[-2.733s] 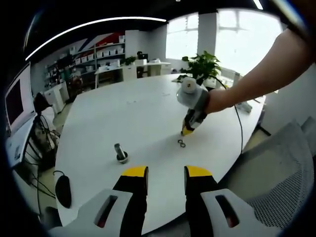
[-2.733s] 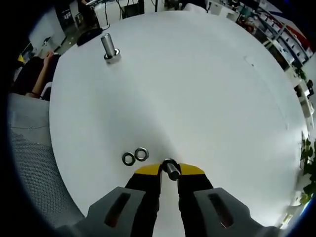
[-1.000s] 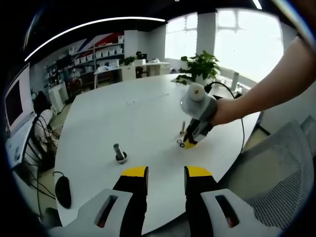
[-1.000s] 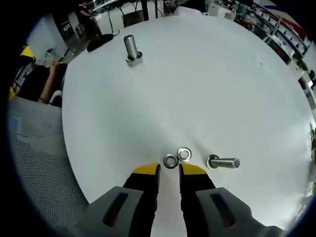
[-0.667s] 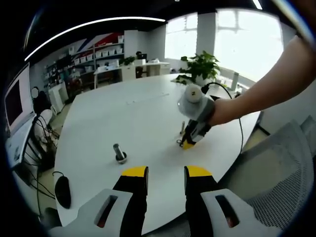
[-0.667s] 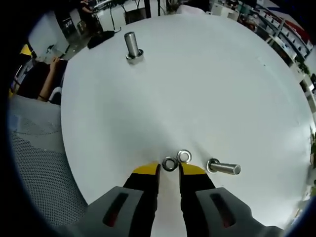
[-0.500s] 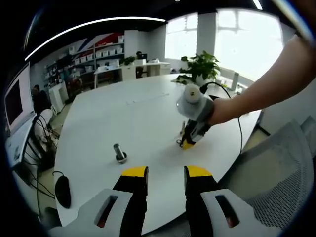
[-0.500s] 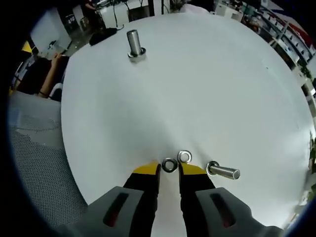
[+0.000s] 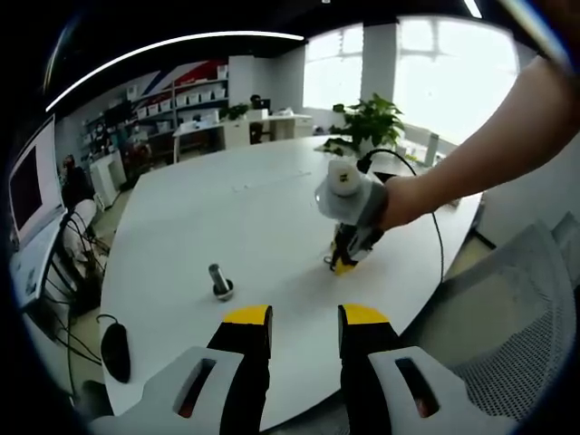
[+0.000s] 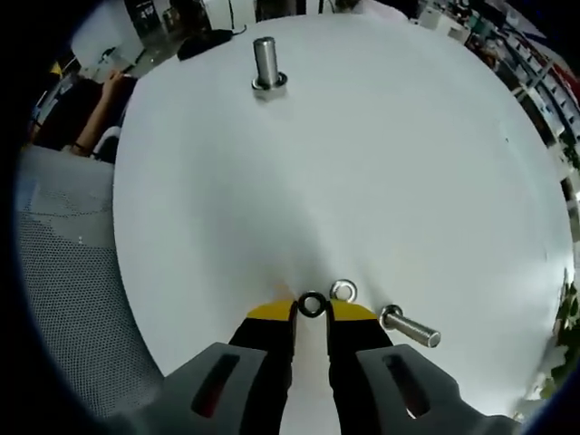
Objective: Place the washer onto the threaded stud by aligning its center hole with the stud, sliding it down to the base, and recovering from edge contact or off-axis alignment until the washer reaches the visible bottom stop.
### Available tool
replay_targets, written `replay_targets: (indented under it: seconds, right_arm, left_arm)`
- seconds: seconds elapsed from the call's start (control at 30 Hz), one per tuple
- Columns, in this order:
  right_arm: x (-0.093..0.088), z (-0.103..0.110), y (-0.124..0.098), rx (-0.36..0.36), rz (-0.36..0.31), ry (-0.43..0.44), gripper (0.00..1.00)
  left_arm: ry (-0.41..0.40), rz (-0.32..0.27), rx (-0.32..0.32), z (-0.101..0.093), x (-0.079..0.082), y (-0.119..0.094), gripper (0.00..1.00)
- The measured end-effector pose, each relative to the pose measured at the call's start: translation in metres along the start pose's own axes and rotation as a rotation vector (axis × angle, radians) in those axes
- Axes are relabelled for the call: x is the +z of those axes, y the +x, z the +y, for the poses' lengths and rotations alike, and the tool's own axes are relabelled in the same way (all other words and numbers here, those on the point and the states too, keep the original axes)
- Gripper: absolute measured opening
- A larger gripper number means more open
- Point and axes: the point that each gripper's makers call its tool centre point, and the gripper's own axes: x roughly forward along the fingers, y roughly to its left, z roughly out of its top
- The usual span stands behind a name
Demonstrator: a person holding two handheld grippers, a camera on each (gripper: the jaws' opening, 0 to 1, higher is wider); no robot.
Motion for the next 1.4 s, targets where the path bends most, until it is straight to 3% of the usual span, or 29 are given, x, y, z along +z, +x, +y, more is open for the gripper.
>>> replay_targets:
  seconds: [0.23,0.5,1.07,1.4]
  right_arm:
    - [-0.002,-0.001,-0.002,-0.007,-0.015,0.019,0.14]
    - [-0.006,-0.003,-0.011,-0.004,-0.063,0.115,0.14]
    - [-0.033,-0.04,-0.053,-0.081,-0.148,0.255,0.14]
    - [-0.013,-0.055,-0.075,-0.131,-0.221,0.236,0.14]
  left_arm:
    - [0.0,0.0,0.001,0.0,-0.001,-0.001,0.27]
    - [0.001,0.002,-0.003,0.0,-0.001,-0.001,0.27]
    - [0.008,-0.002,-0.012,-0.002,0.001,0.0,0.27]
    - [0.013,-0.003,-0.012,-0.003,0.001,0.0,0.27]
